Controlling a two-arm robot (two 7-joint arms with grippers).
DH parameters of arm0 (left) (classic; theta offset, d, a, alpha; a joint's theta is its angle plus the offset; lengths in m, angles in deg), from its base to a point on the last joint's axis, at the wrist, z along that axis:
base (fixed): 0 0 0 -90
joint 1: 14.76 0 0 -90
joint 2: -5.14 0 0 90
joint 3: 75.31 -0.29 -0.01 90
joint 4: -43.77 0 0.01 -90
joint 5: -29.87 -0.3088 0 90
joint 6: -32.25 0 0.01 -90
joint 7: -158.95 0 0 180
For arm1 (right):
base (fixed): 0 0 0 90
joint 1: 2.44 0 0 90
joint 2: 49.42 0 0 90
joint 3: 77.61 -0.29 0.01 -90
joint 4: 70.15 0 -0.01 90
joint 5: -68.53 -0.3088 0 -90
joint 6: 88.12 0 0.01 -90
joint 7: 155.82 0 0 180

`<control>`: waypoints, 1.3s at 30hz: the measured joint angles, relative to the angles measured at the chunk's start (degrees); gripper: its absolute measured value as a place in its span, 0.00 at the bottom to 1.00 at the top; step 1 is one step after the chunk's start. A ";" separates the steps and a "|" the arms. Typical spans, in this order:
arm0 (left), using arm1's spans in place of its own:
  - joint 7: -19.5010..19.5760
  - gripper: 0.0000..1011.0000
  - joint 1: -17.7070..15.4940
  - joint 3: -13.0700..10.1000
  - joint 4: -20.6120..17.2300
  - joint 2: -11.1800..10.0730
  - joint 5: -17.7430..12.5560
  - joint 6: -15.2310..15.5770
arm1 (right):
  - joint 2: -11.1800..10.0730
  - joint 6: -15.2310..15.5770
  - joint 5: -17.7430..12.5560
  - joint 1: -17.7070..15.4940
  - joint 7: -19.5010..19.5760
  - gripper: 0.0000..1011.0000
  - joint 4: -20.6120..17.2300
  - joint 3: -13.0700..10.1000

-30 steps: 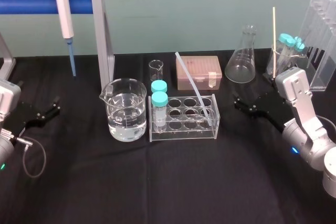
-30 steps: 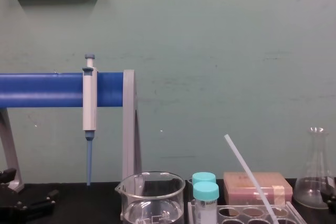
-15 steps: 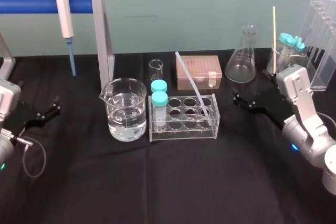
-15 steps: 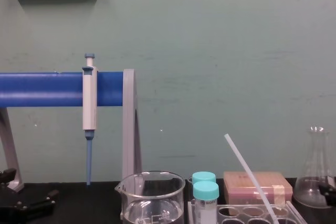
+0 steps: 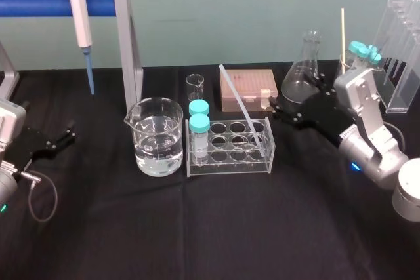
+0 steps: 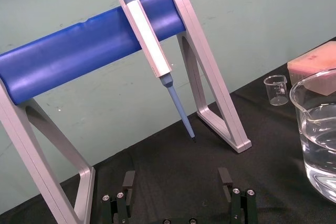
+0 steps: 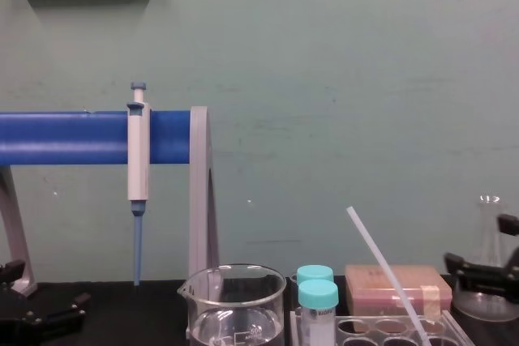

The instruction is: Pick up the stirring rod with one hand, then place it down.

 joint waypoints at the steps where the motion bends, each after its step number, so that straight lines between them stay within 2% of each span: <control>1: 0.00 0.99 0.00 0.00 0.00 0.00 0.00 0.00 | 0.17 -0.23 -0.04 0.35 -0.52 0.99 0.31 0.09; 17: 0.00 0.99 0.00 0.00 0.00 0.00 0.00 0.00 | 5.08 -5.54 -1.39 9.30 -15.01 0.99 10.57 2.46; 27: 0.00 0.99 0.00 0.00 0.00 0.00 0.00 0.00 | 8.70 -6.67 -4.46 14.75 -23.84 0.99 19.77 2.34; 30: 0.00 0.99 0.00 0.00 0.00 0.00 0.00 0.00 | 10.25 -7.06 -5.62 17.19 -27.12 0.99 23.97 2.06; 39: 0.00 0.99 0.00 0.00 0.00 0.00 -0.01 0.00 | 13.29 -8.55 -6.34 21.29 -32.52 0.99 31.20 1.80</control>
